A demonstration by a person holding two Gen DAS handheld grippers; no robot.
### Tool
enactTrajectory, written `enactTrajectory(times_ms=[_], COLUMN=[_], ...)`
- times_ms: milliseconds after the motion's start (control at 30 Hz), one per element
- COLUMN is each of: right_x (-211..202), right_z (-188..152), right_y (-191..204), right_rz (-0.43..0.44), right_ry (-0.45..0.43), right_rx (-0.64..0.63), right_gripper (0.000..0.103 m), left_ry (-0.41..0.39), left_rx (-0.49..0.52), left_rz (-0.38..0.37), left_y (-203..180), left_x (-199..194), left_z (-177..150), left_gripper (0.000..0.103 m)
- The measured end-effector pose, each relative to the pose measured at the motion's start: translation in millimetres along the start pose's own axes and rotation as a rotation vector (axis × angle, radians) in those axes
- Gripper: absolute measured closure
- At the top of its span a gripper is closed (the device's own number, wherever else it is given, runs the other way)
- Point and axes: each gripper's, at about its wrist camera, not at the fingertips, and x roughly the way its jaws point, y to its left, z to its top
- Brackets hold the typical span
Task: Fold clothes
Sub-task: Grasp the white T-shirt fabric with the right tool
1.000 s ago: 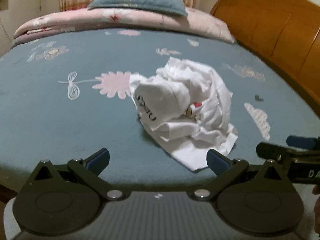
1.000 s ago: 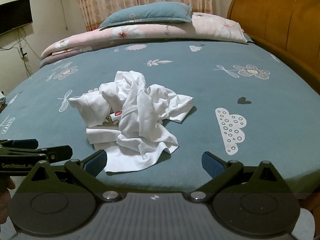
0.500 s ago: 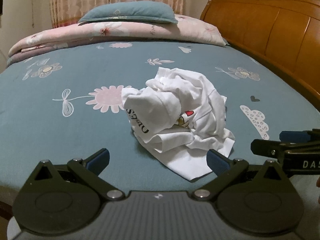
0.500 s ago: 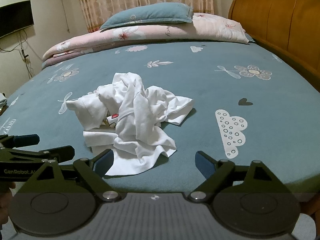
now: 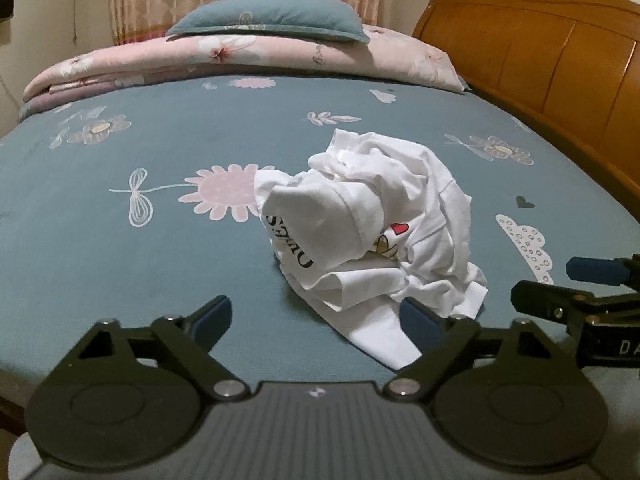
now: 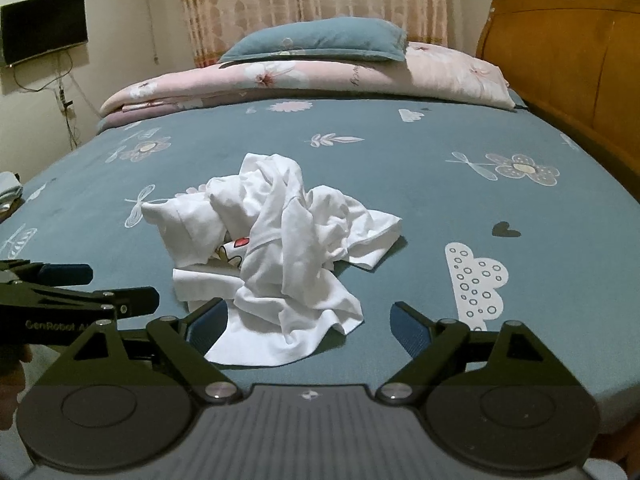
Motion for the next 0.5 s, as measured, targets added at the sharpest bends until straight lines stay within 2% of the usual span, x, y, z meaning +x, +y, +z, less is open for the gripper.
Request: enactTrajectory(times_ms=[67,133,200,400,500], right_x=[3,7,10,20,30], right_z=[1,3,7,32,49], right_y=[-1,-5,-9,-12,-13], right_rz=[0.008,0.020,0.032,0.050,0.072], right_ry=[0.005,0.017,0.021,0.008,0.007], right_rx=[0.005,0.026,0.043,0.016,-0.003], right_gripper=[0.020,0.027,0.038,0.041,0.051], left_ry=[0.007,0.020,0.028,0.043,0.029], left_rx=[-0.010,-0.018,-0.019,-0.027,-0.019], left_rz=[-0.008,-0.010,-0.014,-0.032,-0.042], left_y=[2,5,7,13,15], left_x=[3,7,11,21,21], left_z=[1,2,4,17,27], left_gripper=[0.033,0.039,0.046,0.046,0.046])
